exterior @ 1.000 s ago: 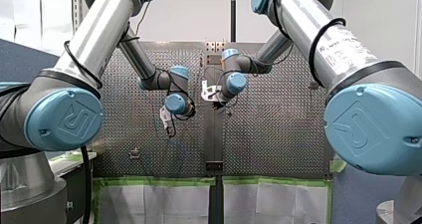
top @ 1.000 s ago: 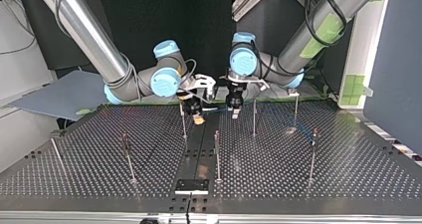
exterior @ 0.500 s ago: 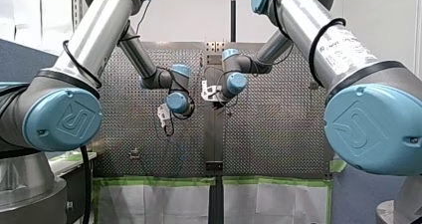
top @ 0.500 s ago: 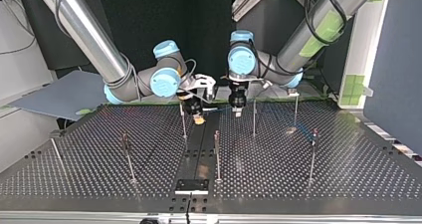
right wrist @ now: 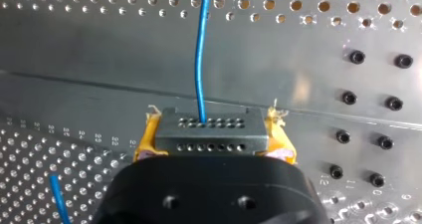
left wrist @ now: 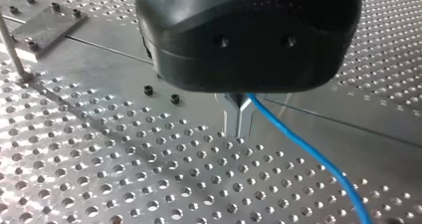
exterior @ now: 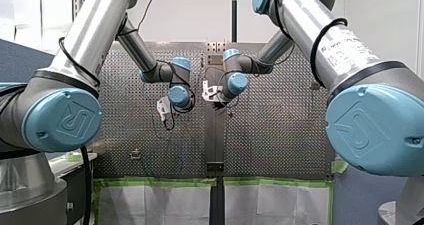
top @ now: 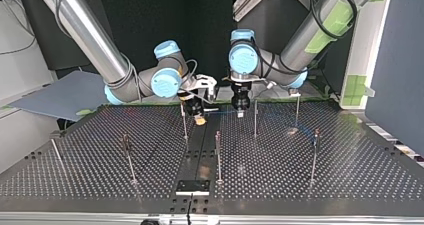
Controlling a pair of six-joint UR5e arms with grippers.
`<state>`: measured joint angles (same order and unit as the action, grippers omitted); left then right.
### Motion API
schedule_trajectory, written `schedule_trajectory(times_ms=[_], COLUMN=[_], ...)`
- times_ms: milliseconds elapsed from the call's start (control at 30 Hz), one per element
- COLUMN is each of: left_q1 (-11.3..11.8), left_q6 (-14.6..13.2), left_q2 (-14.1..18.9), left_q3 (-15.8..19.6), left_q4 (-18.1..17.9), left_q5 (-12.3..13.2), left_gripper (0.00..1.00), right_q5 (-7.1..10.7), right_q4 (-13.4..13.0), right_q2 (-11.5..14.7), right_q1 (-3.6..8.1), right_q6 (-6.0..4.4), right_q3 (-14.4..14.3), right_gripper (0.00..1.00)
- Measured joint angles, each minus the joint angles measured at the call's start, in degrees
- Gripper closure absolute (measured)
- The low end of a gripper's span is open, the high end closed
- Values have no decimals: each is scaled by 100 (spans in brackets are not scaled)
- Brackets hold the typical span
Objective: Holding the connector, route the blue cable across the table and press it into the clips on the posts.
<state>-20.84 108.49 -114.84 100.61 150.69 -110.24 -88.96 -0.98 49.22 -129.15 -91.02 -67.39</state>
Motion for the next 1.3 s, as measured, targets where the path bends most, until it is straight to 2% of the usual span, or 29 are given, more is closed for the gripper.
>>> schedule_trajectory(times_ms=[167, 300, 600, 933, 1300], left_q1=[-7, -13, -21, 7, -25], left_q6=[-97, -187, -243, -340, -541], left_q2=[9, 33, 383, 888, 1360], left_q3=[0, 0, 0, -26, -429], left_q4=[136, 253, 426, 729, 1155], left_q5=[-15, -19, -21, -75, -68], left_gripper=[100, 100, 100, 100, 100], right_q5=[6, 15, 25, 27, 23], right_q4=[0, -2, 43, 361, 655], right_q2=[98, 275, 732, 1205, 1723], right_q1=[4, 11, 15, 33, 93], right_q6=[-34, -118, -206, -296, -365], right_q3=[2, 5, 3, 1, -4], right_gripper=[100, 100, 100, 100, 100])
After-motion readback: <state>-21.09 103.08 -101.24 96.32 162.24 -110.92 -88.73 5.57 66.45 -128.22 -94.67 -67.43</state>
